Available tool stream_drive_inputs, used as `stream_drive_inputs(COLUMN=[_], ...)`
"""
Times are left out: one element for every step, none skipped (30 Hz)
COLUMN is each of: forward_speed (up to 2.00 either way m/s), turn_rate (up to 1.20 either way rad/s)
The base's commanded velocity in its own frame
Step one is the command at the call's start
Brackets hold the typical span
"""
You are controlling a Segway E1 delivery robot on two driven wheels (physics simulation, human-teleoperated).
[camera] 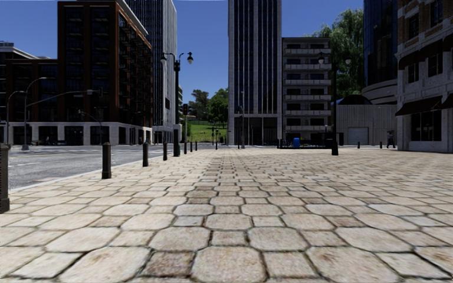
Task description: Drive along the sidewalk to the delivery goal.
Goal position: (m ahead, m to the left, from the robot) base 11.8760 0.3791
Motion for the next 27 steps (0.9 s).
stream_drive_inputs(forward_speed=[1.94,1.94,1.94,1.94,1.94,1.94,1.94,1.94,1.94,1.94,1.94,1.94,1.94,1.94,1.94,1.94,1.94,1.94,1.94,1.94,1.94,1.94,1.94,1.94,1.94,1.94,1.94], turn_rate=[0.00,0.00,0.00,0.00,0.00,0.00,0.00,0.00,0.00,0.00,0.00,0.00,0.00,0.00,0.00,0.00,0.00,0.00,0.00,0.00,0.00,0.00,0.00,0.00,0.00,0.00,0.00])
